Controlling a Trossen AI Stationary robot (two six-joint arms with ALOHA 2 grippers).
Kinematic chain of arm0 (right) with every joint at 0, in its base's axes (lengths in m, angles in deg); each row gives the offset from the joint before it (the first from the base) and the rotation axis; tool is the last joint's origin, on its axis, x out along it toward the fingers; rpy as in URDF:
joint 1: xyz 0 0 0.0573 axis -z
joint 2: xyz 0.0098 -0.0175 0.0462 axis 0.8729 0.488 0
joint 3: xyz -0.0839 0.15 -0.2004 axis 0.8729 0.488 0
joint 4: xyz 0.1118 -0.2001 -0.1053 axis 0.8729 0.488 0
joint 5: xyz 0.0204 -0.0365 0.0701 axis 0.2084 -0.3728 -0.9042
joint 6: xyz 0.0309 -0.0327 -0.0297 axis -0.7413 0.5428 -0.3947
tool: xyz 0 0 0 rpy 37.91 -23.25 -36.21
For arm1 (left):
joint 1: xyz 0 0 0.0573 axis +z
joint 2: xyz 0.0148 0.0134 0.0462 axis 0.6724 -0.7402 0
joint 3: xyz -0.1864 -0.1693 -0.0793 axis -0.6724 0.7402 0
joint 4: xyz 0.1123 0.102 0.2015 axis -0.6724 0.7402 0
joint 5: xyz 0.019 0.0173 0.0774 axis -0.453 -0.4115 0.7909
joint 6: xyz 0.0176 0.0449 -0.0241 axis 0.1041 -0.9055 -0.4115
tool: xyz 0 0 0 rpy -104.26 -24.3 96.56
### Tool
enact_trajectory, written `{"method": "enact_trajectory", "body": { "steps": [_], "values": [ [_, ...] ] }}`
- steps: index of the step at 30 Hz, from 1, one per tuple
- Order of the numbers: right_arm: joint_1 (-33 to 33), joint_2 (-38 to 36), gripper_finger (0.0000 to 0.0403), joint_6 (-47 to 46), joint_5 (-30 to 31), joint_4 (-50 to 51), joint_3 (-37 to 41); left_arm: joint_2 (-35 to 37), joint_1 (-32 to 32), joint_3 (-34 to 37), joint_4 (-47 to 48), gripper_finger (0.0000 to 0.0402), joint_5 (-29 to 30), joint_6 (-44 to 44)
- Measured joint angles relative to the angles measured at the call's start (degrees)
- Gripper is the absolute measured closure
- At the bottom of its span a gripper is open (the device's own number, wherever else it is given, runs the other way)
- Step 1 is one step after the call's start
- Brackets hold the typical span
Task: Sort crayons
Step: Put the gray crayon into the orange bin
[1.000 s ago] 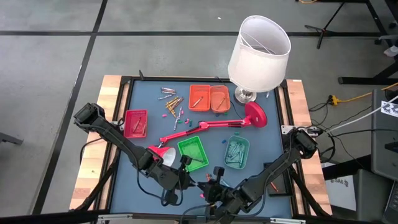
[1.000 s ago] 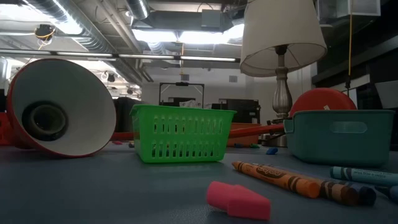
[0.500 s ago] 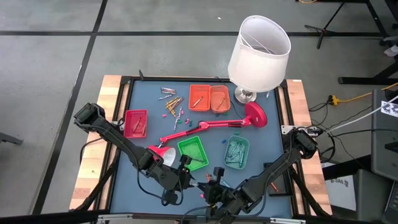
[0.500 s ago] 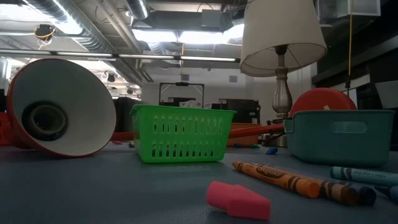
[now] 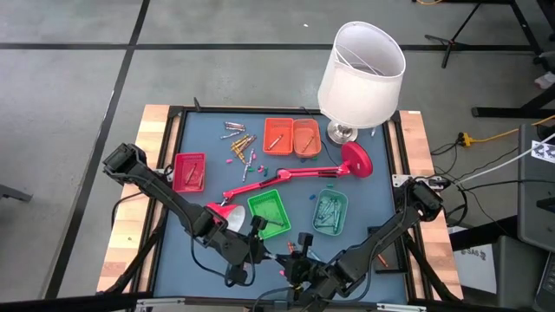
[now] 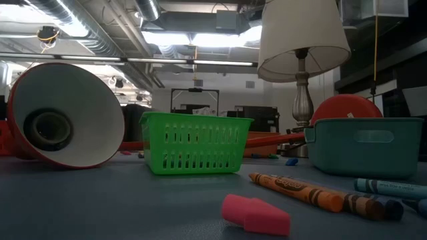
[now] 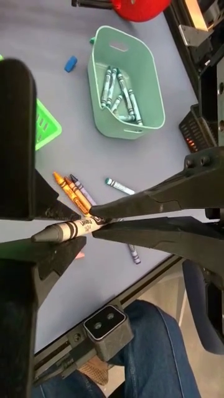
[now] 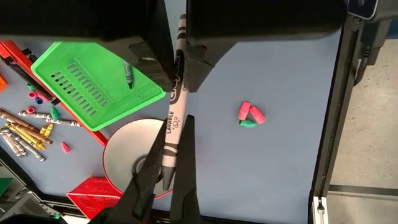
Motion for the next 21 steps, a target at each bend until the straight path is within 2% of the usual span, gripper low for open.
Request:
{"method": "enact_trajectory", "body": {
  "steps": [15,18,21],
  "values": [
    [0.0,0.0,0.0386,0.0,0.0,0.0,0.0,0.0,0.0,0.0,0.0,0.0396,0.0,0.0],
    [0.1,0.0,0.0364,0.0,-0.2,-0.1,0.0,0.0,0.0,0.0,0.0,0.0396,-0.1,0.0],
    [0.1,0.0,0.0325,0.2,-0.1,-0.2,0.0,0.0,0.0,0.0,-0.1,0.0396,-0.4,0.0]
  ]
}}
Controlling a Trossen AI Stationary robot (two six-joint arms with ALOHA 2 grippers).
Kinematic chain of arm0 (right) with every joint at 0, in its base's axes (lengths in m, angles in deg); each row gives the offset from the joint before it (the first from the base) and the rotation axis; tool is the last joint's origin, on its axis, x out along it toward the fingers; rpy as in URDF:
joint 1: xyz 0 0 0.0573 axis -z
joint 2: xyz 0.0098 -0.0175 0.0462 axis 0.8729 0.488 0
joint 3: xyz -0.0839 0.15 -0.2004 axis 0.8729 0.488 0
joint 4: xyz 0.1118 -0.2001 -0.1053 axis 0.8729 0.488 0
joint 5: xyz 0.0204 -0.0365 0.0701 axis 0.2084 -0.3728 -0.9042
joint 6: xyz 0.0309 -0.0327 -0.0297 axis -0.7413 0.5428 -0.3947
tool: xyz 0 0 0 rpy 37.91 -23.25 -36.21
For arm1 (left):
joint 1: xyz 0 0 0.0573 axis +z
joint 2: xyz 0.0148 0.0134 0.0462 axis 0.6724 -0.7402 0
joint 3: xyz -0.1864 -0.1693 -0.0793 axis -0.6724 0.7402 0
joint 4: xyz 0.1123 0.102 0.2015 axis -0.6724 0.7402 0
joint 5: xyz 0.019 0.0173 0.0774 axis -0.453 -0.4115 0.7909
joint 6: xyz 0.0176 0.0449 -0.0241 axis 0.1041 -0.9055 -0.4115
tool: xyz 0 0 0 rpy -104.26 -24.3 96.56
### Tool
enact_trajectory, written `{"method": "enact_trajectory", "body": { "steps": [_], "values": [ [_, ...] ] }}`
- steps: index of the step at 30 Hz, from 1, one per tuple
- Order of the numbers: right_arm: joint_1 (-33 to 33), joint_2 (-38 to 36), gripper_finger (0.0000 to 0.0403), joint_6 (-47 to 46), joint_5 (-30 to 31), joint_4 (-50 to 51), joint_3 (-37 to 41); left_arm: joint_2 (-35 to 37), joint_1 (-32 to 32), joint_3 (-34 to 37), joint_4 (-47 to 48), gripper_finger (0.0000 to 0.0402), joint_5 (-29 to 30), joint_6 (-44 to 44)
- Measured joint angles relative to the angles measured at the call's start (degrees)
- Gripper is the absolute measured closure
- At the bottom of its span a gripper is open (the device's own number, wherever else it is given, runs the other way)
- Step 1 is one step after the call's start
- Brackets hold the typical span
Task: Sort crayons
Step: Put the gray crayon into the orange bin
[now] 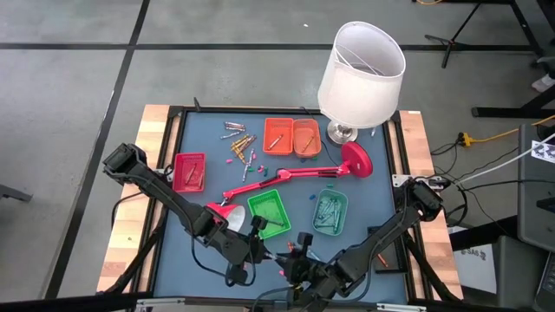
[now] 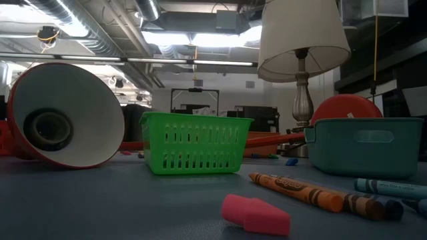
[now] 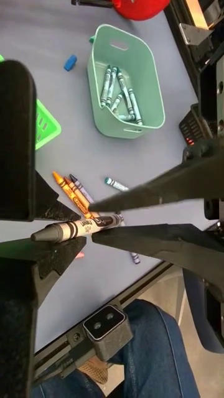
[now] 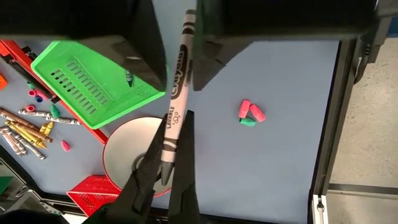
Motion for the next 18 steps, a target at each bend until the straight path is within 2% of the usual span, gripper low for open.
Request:
{"method": "enact_trajectory", "body": {
  "steps": [4,9,13,18],
  "values": [
    [-0.1,-0.5,0.0286,0.0,0.0,1.0,0.0,0.1,0.0,0.0,0.0,0.0396,0.1,0.0],
    [-0.2,-4.9,0.0277,-0.1,-1.2,6.8,0.0,1.6,1.6,0.0,1.9,0.0396,-0.5,0.0],
    [-0.1,-8.9,0.0277,-0.1,-1.9,17.1,-0.1,3.9,5.1,0.0,5.8,0.0397,-0.7,0.0],
    [0.0,-13.3,0.0277,-0.5,-0.1,31.7,-0.1,6.3,13.4,0.0,9.4,0.0397,1.7,-2.9]
  ]
}}
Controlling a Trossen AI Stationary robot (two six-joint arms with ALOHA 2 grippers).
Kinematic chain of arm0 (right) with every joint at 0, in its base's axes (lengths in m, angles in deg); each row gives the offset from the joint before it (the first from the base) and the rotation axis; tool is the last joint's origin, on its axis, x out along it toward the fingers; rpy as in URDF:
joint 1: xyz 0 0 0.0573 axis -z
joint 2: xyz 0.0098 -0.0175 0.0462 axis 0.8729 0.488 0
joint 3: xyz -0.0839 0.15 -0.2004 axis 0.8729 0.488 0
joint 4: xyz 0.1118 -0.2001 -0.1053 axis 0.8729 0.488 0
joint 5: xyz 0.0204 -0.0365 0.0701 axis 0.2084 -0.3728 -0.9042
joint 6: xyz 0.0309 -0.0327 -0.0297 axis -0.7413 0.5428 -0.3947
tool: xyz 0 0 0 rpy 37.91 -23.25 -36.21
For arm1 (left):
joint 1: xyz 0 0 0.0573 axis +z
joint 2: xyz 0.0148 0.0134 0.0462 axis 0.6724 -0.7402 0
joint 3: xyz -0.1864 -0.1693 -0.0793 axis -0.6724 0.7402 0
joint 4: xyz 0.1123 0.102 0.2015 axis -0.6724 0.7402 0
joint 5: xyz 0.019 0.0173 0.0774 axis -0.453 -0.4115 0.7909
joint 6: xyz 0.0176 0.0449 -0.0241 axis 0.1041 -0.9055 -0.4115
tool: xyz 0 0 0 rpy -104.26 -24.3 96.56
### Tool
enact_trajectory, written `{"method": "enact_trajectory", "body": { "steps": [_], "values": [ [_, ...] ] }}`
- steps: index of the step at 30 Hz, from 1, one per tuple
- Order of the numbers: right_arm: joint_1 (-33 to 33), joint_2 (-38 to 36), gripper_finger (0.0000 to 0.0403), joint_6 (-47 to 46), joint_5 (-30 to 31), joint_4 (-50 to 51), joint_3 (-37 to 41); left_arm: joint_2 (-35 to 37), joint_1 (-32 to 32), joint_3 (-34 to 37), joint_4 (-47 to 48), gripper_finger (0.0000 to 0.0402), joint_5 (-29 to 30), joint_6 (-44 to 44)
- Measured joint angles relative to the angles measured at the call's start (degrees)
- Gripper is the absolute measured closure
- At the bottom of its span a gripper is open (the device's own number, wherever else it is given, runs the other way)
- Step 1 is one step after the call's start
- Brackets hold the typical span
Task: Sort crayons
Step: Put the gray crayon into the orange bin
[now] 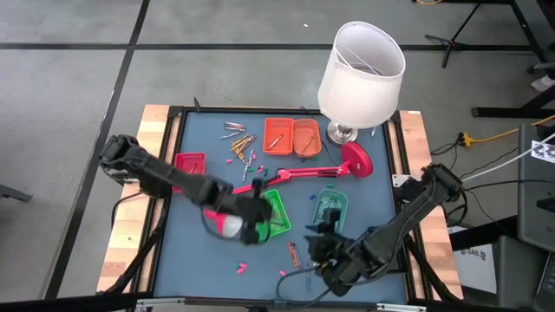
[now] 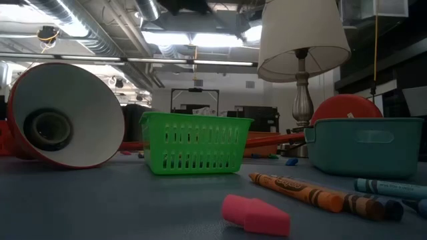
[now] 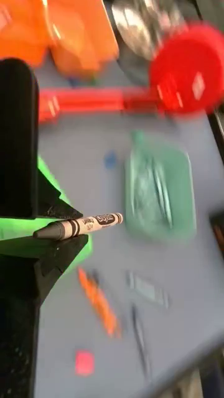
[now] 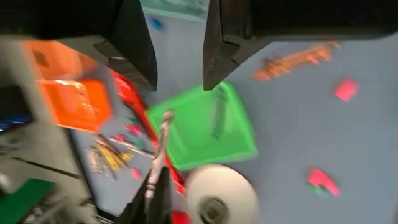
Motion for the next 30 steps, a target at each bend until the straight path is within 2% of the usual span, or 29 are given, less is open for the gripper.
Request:
{"method": "enact_trajectory", "body": {
  "steps": [9,13,17,22,30],
  "values": [
    [1.5,-2.7,0.0276,-9.1,1.7,17.0,0.0,0.2,21.9,0.0,0.3,0.0397,-2.5,-7.5],
    [1.6,-2.7,0.0276,-14.5,1.7,20.5,0.1,0.1,31.5,0.0,0.3,0.0397,-5.2,-9.2],
    [1.5,-2.7,0.0276,-17.4,1.0,21.2,0.1,-0.2,39.0,0.0,0.2,0.0395,-10.3,-9.4],
    [1.4,-2.7,0.0276,-20.4,0.0,21.2,0.1,-2.3,44.1,0.0,-1.0,0.0379,-13.6,-9.0],
    [1.4,-2.7,0.0276,-21.2,-0.2,20.6,0.1,-7.2,45.0,0.0,-2.8,0.0352,-13.2,-9.5]
  ]
}}
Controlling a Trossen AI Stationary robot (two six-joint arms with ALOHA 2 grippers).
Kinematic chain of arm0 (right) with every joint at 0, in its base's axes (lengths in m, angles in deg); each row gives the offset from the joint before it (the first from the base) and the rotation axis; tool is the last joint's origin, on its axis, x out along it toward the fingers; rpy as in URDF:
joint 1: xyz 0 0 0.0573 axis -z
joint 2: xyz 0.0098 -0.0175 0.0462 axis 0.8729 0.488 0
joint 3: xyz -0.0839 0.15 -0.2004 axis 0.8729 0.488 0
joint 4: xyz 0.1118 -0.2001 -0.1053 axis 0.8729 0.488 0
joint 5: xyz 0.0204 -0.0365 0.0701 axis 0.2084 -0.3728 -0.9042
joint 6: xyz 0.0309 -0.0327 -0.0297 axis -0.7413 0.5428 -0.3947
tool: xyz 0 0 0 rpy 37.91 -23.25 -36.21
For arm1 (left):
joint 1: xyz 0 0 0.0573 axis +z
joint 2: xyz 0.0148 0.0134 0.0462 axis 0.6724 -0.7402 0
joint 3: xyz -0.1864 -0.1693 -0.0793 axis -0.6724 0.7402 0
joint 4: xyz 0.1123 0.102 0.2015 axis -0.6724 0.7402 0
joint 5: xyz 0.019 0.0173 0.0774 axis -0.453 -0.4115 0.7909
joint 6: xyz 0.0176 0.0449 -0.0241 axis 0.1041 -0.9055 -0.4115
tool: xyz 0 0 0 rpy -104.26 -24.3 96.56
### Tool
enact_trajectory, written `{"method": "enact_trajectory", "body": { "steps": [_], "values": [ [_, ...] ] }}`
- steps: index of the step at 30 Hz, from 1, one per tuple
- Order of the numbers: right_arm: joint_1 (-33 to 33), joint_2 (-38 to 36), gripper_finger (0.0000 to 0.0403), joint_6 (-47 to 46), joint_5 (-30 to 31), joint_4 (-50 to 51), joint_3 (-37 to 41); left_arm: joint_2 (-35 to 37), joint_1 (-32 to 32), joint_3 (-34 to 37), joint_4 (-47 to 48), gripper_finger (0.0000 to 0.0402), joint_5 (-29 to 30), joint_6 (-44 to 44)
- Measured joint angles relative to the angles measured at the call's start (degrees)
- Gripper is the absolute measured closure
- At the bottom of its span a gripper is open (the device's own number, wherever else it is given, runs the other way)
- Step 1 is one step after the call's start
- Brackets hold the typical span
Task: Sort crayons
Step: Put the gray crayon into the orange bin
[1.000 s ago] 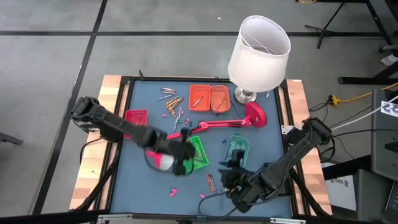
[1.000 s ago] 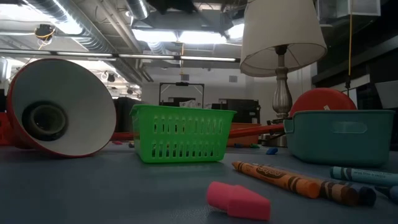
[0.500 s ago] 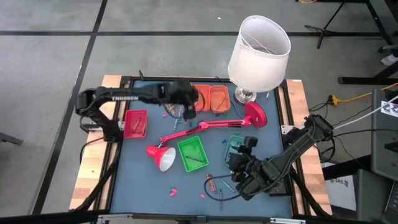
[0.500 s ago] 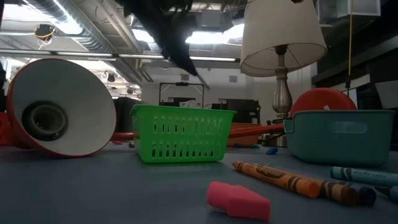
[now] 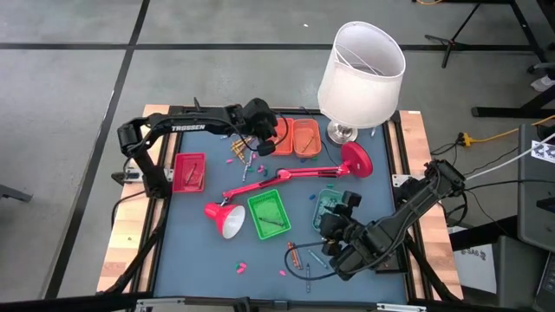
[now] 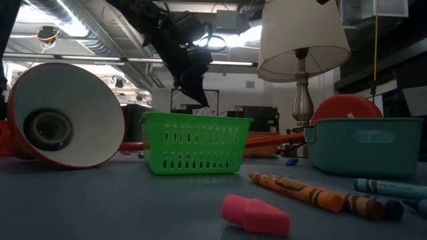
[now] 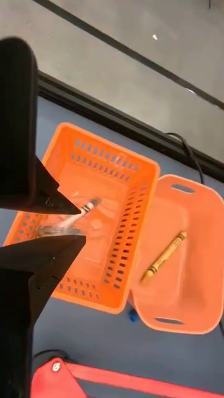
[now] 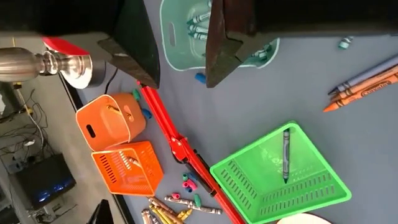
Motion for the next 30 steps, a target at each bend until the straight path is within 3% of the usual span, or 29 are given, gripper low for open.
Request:
{"method": "enact_trajectory", "body": {
  "steps": [7,10,20,30],
  "values": [
    [0.0,0.0,0.0276,-2.2,-2.6,-0.3,0.0,1.4,0.8,-0.1,1.8,0.0313,5.6,-2.0],
    [0.0,0.0,0.0276,-2.7,-2.6,-0.5,0.0,3.2,2.6,-1.4,6.8,0.0301,7.8,-5.8],
    [0.0,0.0,0.0276,-2.5,-2.6,0.0,0.0,4.6,14.0,-1.1,21.4,0.0310,-5.2,-9.0],
    [0.0,0.0,0.0276,-2.5,-2.6,0.5,0.0,4.5,21.8,8.6,19.4,0.0339,-6.2,-10.5]
  ]
}}
